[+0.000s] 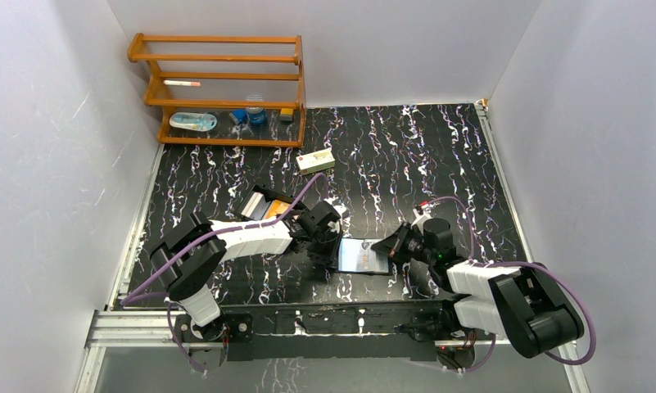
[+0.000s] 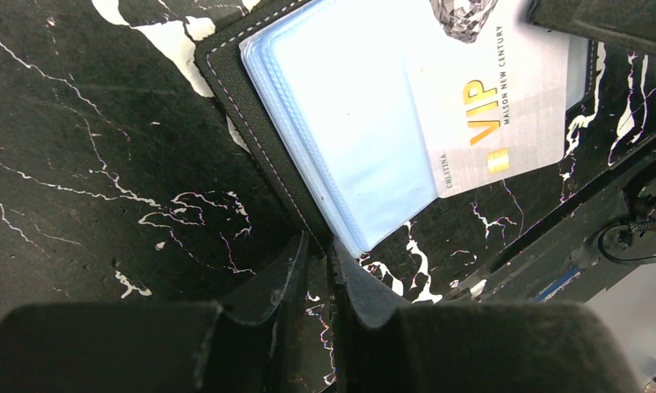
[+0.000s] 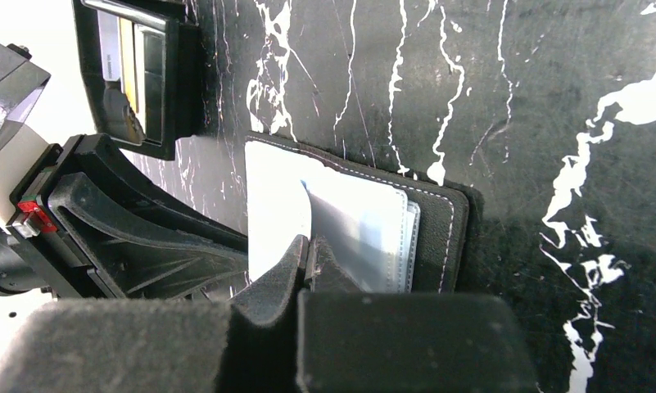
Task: Put the credit cards into the card holder
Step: Insert the credit card into the card holder.
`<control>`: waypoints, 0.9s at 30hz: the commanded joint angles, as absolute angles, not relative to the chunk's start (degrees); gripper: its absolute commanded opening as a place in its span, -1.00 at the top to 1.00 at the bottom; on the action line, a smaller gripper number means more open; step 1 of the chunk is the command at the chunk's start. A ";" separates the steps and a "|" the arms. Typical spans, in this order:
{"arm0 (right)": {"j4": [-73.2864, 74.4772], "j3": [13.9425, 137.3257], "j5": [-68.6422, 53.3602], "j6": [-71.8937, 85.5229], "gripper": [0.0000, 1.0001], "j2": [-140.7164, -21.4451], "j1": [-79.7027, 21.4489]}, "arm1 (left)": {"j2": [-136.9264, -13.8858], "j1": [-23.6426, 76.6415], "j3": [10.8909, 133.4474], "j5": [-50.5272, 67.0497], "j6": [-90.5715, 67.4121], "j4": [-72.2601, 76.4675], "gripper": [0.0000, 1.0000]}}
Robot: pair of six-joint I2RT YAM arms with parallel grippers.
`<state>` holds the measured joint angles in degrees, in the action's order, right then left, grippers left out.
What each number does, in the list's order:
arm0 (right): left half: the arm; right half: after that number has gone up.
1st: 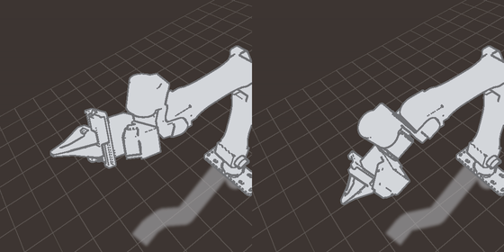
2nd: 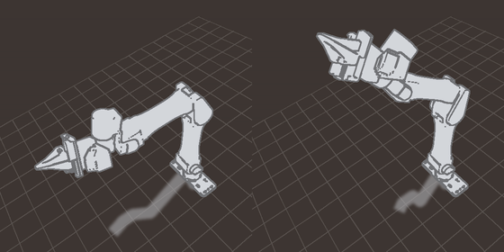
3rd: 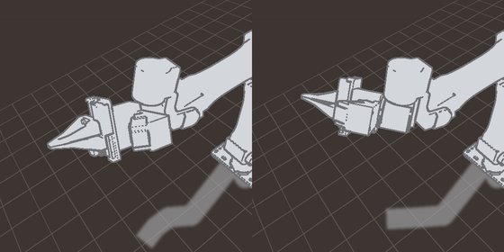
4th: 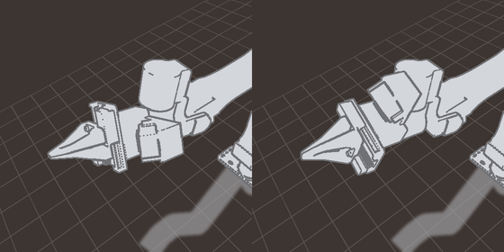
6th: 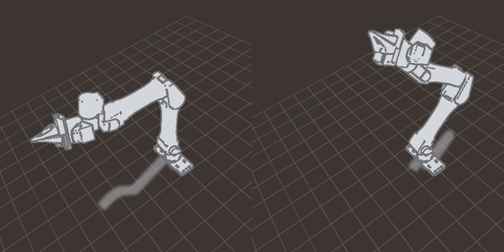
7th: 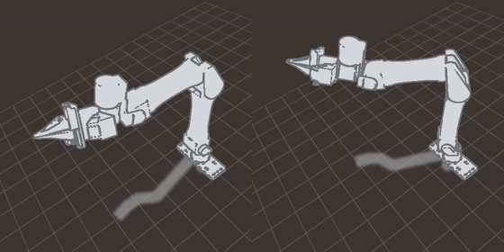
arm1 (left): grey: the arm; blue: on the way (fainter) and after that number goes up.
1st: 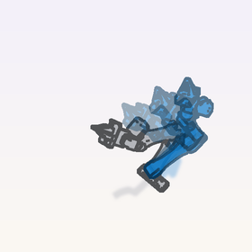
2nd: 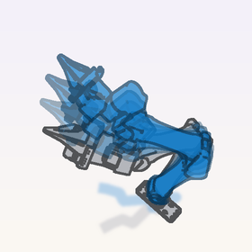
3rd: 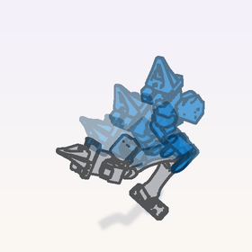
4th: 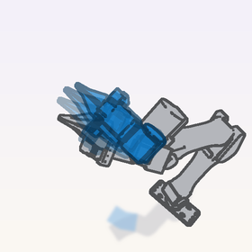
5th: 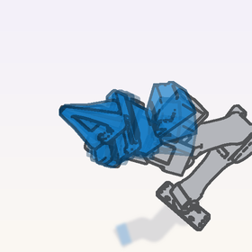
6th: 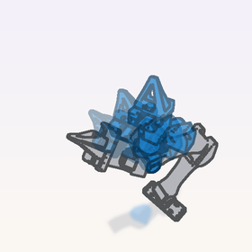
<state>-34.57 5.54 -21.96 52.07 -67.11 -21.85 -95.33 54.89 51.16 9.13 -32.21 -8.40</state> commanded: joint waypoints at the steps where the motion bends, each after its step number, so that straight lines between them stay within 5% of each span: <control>1: -39.61 5.68 -23.59 49.20 1.00 -69.84 -21.77 | -96.37 55.65 51.29 8.47 -32.32 -10.81 0.71; 27: -42.92 6.92 -21.43 45.35 1.00 -73.85 -21.77 | -97.92 56.45 51.39 8.92 -32.33 -10.08 0.67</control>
